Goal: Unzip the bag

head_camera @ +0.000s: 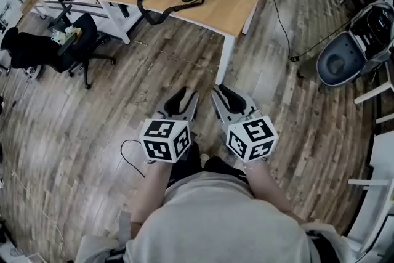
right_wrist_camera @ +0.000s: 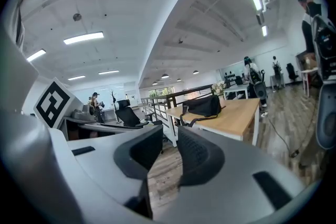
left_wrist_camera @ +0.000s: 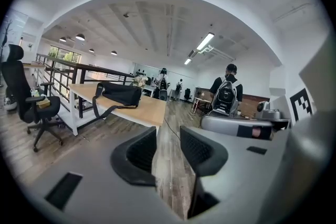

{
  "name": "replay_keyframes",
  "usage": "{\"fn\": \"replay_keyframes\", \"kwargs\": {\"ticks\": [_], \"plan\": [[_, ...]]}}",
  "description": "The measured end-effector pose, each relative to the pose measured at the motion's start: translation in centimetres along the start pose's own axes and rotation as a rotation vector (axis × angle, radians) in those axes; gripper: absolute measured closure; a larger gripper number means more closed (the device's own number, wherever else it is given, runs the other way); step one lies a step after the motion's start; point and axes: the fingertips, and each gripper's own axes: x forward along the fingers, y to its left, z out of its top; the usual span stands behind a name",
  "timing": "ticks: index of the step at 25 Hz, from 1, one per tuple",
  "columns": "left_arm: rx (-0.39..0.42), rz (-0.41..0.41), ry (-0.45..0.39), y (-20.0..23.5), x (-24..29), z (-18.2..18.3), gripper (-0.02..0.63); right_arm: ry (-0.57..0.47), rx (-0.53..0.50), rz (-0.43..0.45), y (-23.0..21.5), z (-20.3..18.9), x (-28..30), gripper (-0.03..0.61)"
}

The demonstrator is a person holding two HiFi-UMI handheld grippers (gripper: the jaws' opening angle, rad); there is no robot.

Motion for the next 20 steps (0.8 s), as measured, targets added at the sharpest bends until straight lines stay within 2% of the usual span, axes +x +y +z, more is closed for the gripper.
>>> {"fn": "replay_keyframes", "kwargs": {"ticks": [4, 9, 20], "plan": [[-0.017, 0.006, 0.025, 1.4, 1.1, -0.5, 0.479, 0.004, 0.066, 0.019, -0.4, -0.2, 1.1, 0.482], [-0.003, -0.013, 0.025, 3.2, 4.8, 1.0, 0.479, -0.013, 0.062, -0.052, -3.1, 0.8, 3.0, 0.468], [-0.010, -0.035, 0.015, 12.2, 12.5, 7.0, 0.479, 0.030, 0.028, -0.098, -7.3, 4.2, 15.6, 0.440]]}}
